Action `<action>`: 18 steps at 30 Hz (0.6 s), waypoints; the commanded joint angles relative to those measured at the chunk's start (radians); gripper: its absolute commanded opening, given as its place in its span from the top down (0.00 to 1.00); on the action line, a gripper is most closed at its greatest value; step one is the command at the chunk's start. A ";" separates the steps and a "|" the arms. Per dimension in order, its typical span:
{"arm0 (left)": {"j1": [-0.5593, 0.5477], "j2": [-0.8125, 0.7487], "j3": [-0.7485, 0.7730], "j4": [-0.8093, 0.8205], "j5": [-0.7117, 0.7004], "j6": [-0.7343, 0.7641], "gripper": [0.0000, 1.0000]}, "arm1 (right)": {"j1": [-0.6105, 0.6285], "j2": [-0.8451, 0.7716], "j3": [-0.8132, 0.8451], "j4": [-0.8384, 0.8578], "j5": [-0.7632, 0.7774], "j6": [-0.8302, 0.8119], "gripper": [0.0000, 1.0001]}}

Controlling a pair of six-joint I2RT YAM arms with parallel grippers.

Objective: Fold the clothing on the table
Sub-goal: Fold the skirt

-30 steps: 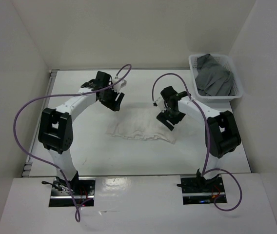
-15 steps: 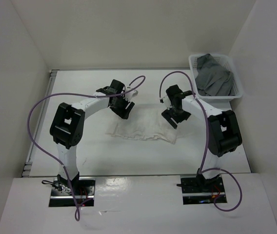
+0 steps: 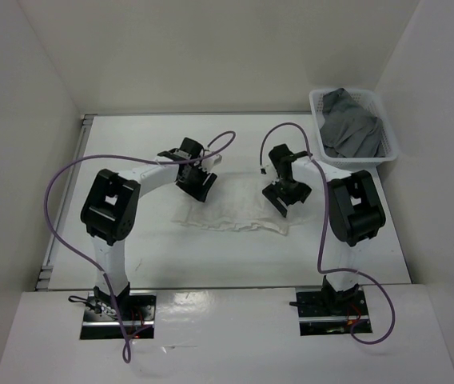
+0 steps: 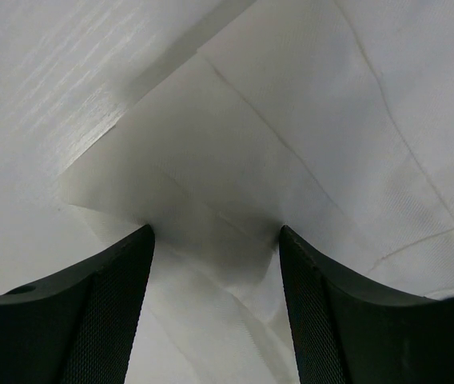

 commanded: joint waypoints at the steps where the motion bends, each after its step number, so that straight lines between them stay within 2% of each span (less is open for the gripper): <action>1: -0.001 -0.044 -0.038 -0.022 -0.048 -0.013 0.29 | -0.009 0.027 0.015 0.060 -0.003 0.023 0.15; 9: -0.001 -0.053 -0.083 -0.054 -0.068 -0.040 0.33 | -0.039 0.109 0.071 0.163 0.092 0.023 0.10; 18: -0.001 -0.122 -0.146 -0.092 -0.048 -0.050 0.39 | -0.049 0.263 0.320 0.206 0.143 0.013 0.08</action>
